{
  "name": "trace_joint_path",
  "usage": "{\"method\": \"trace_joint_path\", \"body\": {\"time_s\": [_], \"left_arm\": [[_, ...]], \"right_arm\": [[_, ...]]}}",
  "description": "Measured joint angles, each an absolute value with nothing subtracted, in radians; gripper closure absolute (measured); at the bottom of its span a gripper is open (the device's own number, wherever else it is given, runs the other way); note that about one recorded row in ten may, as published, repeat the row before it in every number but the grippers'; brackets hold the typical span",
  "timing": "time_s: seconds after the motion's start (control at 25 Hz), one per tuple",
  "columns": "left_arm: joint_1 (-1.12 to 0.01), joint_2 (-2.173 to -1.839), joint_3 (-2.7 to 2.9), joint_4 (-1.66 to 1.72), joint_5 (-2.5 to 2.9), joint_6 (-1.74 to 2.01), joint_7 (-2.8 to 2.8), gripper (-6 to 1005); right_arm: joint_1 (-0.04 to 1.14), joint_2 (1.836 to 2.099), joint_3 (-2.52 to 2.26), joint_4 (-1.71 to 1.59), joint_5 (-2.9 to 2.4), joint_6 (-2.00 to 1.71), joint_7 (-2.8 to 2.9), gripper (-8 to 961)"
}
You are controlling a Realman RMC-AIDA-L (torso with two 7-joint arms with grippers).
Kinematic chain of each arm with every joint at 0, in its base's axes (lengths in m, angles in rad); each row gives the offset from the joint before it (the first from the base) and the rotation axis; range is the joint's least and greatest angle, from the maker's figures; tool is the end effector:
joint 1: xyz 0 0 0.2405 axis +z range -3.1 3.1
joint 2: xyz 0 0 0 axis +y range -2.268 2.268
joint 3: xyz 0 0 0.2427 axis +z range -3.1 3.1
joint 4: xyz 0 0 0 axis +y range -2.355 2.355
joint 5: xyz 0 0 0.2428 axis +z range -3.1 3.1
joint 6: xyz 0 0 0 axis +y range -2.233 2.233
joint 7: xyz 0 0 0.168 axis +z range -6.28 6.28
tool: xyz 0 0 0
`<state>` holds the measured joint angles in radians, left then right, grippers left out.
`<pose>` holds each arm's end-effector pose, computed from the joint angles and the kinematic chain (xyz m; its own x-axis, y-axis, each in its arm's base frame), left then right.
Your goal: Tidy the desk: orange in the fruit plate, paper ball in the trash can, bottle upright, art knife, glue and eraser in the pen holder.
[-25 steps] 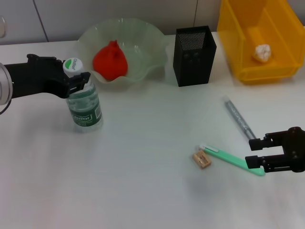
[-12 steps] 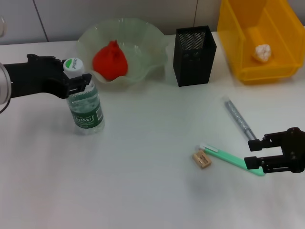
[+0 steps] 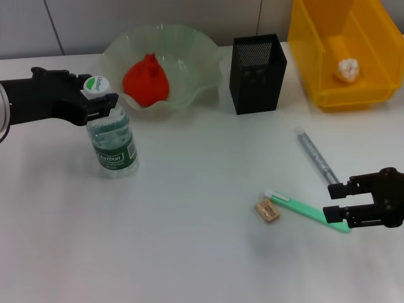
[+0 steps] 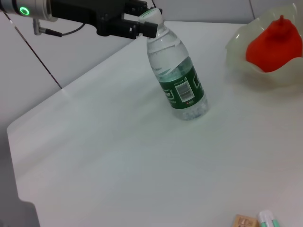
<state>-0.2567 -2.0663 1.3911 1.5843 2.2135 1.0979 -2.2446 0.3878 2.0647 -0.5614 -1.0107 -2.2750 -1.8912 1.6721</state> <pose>-0.1658 0.3917 0.0313 0.8948 0.3637 0.2591 0.4463 -0.7069 -0.5487 0.3021 0.2955 0.0582 0.7574 -0.5739 -0.3114 -0.6171 -0.7851 -0.0539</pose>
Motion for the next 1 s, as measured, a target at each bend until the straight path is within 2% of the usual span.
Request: {"method": "trace_joint_path", "body": {"time_s": [1.0], "left_arm": [[-0.277,-2.066,1.328,1.781,2.113,1.225,-2.234,452]], "right_arm": [[0.394,2.064,-0.561,-1.011,-2.296,-1.891,1.686,334]]}}
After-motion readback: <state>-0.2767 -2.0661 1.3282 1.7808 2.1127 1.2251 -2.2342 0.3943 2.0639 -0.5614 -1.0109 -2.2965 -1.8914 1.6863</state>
